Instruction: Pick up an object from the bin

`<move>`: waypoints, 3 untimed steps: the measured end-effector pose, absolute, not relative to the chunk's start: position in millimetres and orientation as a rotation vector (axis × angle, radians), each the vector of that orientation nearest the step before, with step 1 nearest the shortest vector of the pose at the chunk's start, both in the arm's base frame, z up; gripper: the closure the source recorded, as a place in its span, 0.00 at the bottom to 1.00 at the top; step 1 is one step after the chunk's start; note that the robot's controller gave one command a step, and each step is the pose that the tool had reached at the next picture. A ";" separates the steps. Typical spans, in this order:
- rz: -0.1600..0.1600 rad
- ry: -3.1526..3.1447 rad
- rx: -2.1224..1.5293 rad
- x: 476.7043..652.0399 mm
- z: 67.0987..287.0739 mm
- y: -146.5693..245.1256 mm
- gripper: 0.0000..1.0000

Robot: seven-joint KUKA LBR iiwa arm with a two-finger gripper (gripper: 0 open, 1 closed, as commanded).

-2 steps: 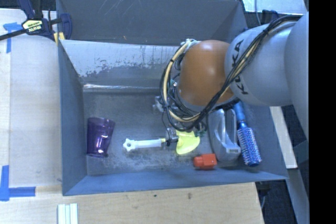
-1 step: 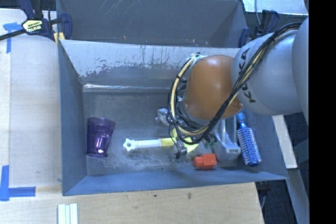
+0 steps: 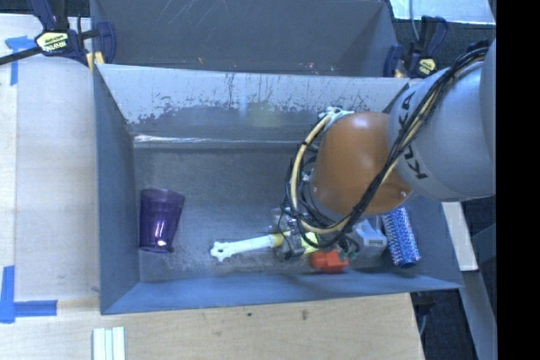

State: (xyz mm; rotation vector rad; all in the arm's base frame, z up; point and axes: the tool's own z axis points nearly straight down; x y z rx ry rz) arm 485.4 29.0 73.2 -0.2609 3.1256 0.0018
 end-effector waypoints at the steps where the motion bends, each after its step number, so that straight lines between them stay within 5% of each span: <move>1: 0.002 3.126 -0.260 485.4 73.2 29.1 1.00; 3: 0.001 3.112 -0.298 499.7 148.6 27.3 1.00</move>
Offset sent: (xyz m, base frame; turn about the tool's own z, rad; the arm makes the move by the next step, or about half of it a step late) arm 0.0232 0.0031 0.1160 -0.0451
